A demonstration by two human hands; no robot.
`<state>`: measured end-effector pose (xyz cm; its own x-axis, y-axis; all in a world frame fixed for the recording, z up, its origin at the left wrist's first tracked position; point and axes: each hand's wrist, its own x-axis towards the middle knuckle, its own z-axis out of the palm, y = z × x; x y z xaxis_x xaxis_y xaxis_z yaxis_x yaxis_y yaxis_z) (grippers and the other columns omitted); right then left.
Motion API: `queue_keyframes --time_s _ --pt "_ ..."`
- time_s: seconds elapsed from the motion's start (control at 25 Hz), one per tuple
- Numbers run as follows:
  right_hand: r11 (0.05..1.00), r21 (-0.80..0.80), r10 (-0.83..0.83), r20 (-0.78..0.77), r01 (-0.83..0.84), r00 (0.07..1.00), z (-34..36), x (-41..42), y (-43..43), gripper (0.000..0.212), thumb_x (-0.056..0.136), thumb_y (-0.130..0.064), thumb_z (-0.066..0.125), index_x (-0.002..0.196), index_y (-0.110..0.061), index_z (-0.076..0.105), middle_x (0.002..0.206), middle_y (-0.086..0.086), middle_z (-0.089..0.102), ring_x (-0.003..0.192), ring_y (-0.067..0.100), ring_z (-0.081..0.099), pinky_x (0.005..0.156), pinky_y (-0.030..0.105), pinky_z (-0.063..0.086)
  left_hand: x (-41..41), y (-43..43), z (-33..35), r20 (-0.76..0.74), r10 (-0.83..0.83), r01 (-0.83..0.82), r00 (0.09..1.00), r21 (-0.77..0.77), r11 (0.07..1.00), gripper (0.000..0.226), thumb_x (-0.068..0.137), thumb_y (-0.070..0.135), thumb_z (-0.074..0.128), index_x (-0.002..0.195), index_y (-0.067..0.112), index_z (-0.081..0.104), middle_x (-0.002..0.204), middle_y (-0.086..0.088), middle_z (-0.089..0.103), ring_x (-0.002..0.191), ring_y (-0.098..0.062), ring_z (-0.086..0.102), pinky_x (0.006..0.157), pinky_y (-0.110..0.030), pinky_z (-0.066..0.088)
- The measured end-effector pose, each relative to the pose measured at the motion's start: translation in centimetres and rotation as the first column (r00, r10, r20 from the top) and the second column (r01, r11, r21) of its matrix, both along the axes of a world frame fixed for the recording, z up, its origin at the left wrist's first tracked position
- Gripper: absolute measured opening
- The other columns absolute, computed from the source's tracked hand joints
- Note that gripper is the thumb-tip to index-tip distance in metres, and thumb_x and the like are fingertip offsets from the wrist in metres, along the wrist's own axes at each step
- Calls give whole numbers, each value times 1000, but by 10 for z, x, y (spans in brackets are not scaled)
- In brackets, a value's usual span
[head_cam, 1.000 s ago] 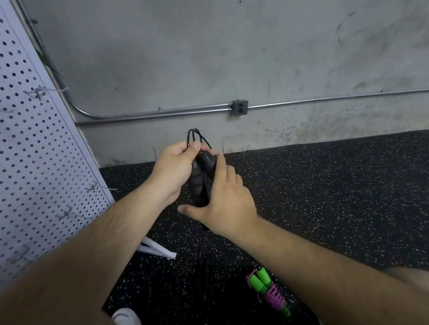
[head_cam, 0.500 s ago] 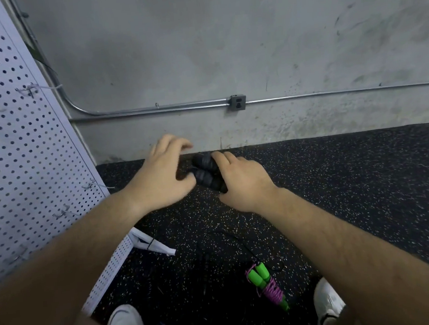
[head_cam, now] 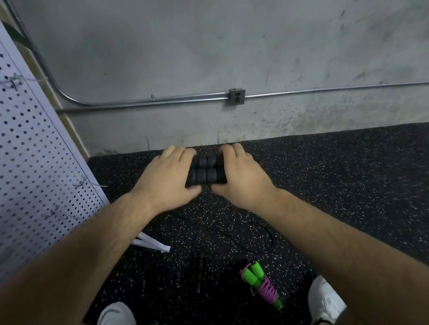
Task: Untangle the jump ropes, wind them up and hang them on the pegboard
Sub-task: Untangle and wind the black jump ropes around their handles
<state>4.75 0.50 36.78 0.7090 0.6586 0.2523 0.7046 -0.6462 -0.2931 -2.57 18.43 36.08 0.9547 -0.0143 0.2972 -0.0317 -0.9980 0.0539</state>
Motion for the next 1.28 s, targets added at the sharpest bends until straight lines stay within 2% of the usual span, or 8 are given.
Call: queue_keyframes --time_s 0.24,0.4,0.56,0.72,0.92,1.04,1.16,1.28 --pt "955 295 39 -67 -18 997 8 17 3 76 78 -23 83 139 -10 41 130 3 44 107 14 50 91 31 51 22 14 14 36 -113 113 993 0 994 89 86 81 31 153 23 33 136 2 53 122 -19 52 96 -42 52" --pt "727 640 108 -463 248 880 2 30 21 97 77 -18 86 151 -21 24 136 -3 52 118 5 55 104 22 44 45 24 23 102 -48 57 994 -90 994 82 88 81 31 148 26 39 130 0 58 116 -22 58 88 -41 53" --pt "819 542 320 -704 189 634 -17 27 65 66 80 -14 78 137 -25 47 124 -5 65 114 10 61 106 41 48 50 34 29 155 30 21 987 -320 947 73 89 75 42 144 28 42 128 2 58 112 -17 58 88 -39 53" --pt "794 608 525 -700 17 484 -25 -2 112 33 89 0 68 121 -7 65 109 1 73 102 7 68 87 20 54 50 34 31 153 12 63 988 -472 879 61 94 62 52 143 27 44 126 3 57 110 -11 54 88 -28 46" --pt "846 533 474 -732 -22 490 -32 -8 138 21 103 -11 52 88 -4 65 63 0 59 57 11 58 79 39 57 38 62 29 167 62 45 984 -570 820 48 96 57 55 135 30 51 111 7 63 97 -8 60 81 -27 51" --pt "898 404 420 -675 -172 607 -29 8 125 25 104 -28 55 93 -12 69 51 -15 53 47 0 46 55 19 42 24 85 31 149 61 43 987 -609 792 40 98 48 58 132 28 54 105 7 66 93 -6 61 81 -27 51" --pt "946 190 324 -612 -263 721 -8 31 93 30 103 -40 52 97 -19 71 54 -23 58 49 -8 50 54 14 36 16 94 28 135 23 67 991 -626 777 36 99 41 60 133 27 56 109 4 68 96 -6 62 83 -22 48" --pt "973 109 231 -545 -205 806 8 54 58 29 101 -47 53 93 -27 72 83 2 72 73 12 65 69 26 44 15 93 24 68 -25 59 997 -575 816 46 96 52 59 137 35 51 117 5 64 105 -11 60 93 -32 51"
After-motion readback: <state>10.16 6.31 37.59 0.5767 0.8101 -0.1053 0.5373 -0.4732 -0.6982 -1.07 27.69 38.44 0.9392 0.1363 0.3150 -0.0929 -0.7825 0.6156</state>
